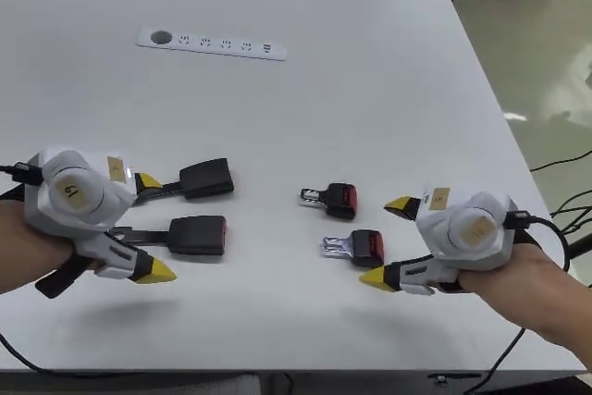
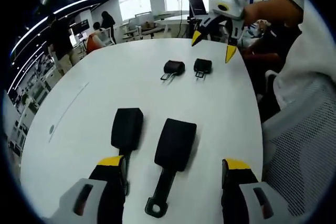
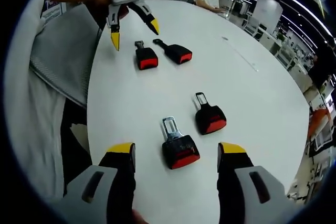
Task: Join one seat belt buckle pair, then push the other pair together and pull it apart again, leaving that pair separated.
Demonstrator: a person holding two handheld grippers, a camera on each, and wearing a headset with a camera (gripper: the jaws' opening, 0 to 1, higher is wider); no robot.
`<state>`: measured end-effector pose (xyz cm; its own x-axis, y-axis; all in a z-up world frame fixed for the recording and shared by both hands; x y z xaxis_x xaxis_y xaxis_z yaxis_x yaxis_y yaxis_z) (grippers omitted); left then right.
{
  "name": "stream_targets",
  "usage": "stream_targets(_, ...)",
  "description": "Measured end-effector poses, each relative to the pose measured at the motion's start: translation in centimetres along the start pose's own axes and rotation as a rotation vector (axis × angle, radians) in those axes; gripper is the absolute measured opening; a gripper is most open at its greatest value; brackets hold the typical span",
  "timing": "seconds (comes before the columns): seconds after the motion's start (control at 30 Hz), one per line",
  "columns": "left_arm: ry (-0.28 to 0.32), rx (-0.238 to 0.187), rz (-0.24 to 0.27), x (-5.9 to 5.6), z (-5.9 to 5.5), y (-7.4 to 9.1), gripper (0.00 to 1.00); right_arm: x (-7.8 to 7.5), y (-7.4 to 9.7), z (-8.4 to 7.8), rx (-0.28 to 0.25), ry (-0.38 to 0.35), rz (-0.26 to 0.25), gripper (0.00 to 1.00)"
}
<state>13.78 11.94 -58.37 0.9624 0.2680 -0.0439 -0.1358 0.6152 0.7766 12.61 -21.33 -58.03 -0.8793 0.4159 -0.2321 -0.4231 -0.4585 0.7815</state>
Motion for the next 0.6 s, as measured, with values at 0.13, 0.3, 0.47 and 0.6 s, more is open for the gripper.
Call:
stream_targets(0.13, -0.004, 0.004, -0.036, 0.4, 0.5, -0.8, 0.75, -0.4, -0.8, -0.4, 0.019, 0.009, 0.028, 0.55)
stream_targets(0.3, 0.000, 0.021, -0.098, 0.6, 1.0, -1.8, 0.69, -0.9, -1.8, -0.8, 0.030, 0.029, 0.065, 0.52)
stream_targets(0.47, -0.012, 0.035, -0.126, 1.2, 1.2, -2.6, 0.64, -0.8, -2.9, -1.3, 0.061, 0.020, 0.128, 0.48)
stream_targets(0.6, -0.029, 0.058, -0.153, 1.6, 1.2, -3.5, 0.62, -1.1, -3.5, -1.8, 0.074, 0.034, 0.156, 0.45)
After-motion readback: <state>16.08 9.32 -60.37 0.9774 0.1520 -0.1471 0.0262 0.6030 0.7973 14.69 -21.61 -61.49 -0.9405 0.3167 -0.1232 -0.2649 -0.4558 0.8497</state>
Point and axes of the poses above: the centre of the closed fingertips' face, and the gripper's own axes: y roughly backward along the fingers, x roughly to its left, z roughly out of its top, the point moved 8 cm from there along y, roughly backward along the fingers, and after that the axes turned 7 degrees about -z, right-handed, at the moved point
